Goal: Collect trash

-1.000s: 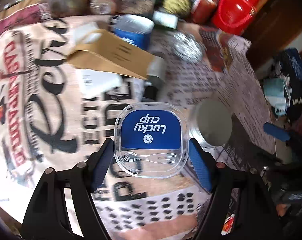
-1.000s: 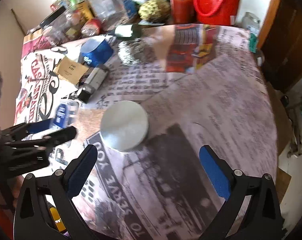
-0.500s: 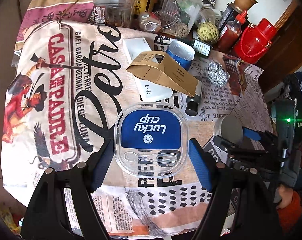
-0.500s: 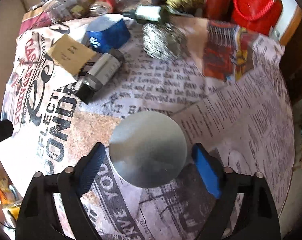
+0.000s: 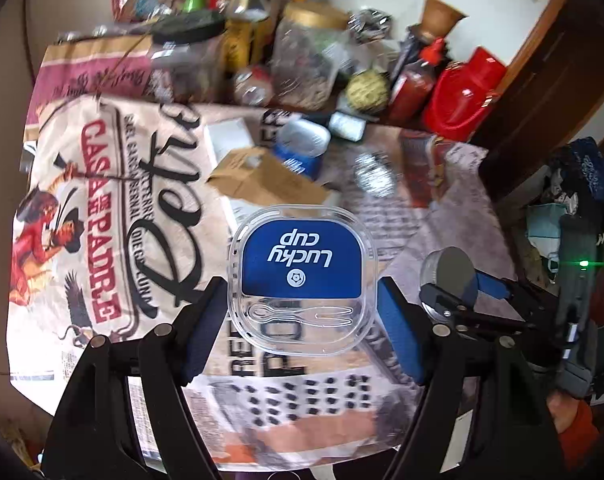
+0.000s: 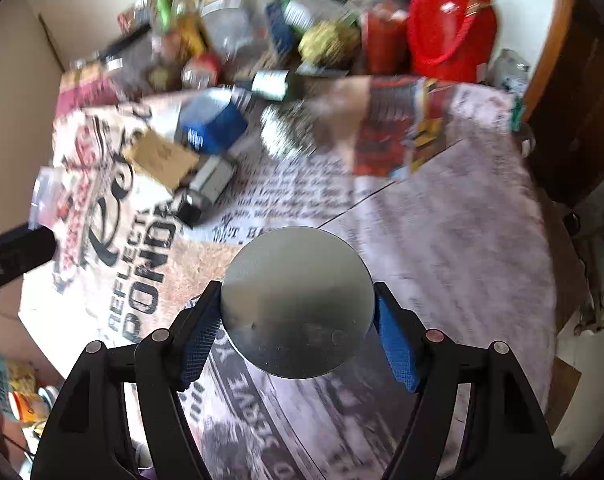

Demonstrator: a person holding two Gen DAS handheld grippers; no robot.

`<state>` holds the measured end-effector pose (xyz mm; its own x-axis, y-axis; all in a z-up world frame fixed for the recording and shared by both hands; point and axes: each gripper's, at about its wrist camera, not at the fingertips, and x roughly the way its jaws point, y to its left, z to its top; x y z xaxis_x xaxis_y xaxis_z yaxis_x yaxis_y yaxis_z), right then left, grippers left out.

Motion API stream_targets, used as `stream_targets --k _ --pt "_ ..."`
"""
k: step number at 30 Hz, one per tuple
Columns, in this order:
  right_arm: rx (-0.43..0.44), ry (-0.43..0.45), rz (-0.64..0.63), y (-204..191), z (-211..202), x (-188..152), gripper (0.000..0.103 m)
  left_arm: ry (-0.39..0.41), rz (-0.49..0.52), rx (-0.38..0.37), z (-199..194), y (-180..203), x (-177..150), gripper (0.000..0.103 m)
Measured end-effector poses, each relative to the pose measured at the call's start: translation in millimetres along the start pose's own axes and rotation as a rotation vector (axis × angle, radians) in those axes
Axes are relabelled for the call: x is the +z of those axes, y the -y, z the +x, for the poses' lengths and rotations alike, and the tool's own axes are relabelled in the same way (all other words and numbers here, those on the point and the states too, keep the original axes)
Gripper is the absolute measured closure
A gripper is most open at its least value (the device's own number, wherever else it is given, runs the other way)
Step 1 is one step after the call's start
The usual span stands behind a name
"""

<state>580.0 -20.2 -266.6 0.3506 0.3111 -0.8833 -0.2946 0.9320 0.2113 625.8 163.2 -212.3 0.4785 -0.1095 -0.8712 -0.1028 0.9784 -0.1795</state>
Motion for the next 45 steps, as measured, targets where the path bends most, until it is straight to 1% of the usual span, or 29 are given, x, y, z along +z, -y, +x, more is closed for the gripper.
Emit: stream_targets --k 5,8,11,17,22,28,32,34,39,41,45 --pt "0.012 0.121 0.026 34.1 -62.4 -4.1 0.033 0.071 0.010 -0.016 -27.3 35.8 -2.5 0.029" --pt "0.026 0.187 0.034 46.8 -89.6 -5.7 0.033 0.122 0.003 -0.020 -47.4 56.8 -8.6 0.029" --pt "0.039 0.260 0.022 58.0 -121.5 -8.1 0.033 0.182 -0.011 -0.002 -69.3 76.6 -18.8 0.029" --pt "0.064 0.373 -0.037 71.6 -172.5 -22.0 0.033 0.288 -0.069 0.008 -117.9 105.5 -49.2 0.029" --pt "0.100 0.448 -0.054 73.7 -211.0 -35.1 0.033 0.347 -0.084 0.019 -156.2 118.2 -70.9 0.029" --pt "0.112 0.513 -0.054 63.8 -244.9 -59.1 0.033 0.411 -0.067 0.020 -199.1 124.4 -95.0 0.029" --pt "0.081 0.553 -0.039 53.0 -264.4 -83.7 0.033 0.440 -0.038 -0.007 -220.1 122.3 -110.6 0.029" --pt "0.050 0.561 -0.023 45.8 -269.7 -96.2 0.033 0.451 -0.018 -0.031 -229.8 118.3 -119.5 0.029" --pt "0.018 0.547 0.028 28.0 -279.2 -130.7 0.033 0.458 0.023 -0.073 -251.6 104.8 -148.9 0.029" --pt "-0.001 0.547 0.044 17.2 -283.5 -147.1 0.033 0.451 0.037 -0.081 -257.9 98.7 -160.7 0.029" --pt "-0.020 0.548 0.074 -3.8 -291.3 -179.9 0.033 0.425 0.072 -0.092 -270.9 83.3 -194.7 0.029"
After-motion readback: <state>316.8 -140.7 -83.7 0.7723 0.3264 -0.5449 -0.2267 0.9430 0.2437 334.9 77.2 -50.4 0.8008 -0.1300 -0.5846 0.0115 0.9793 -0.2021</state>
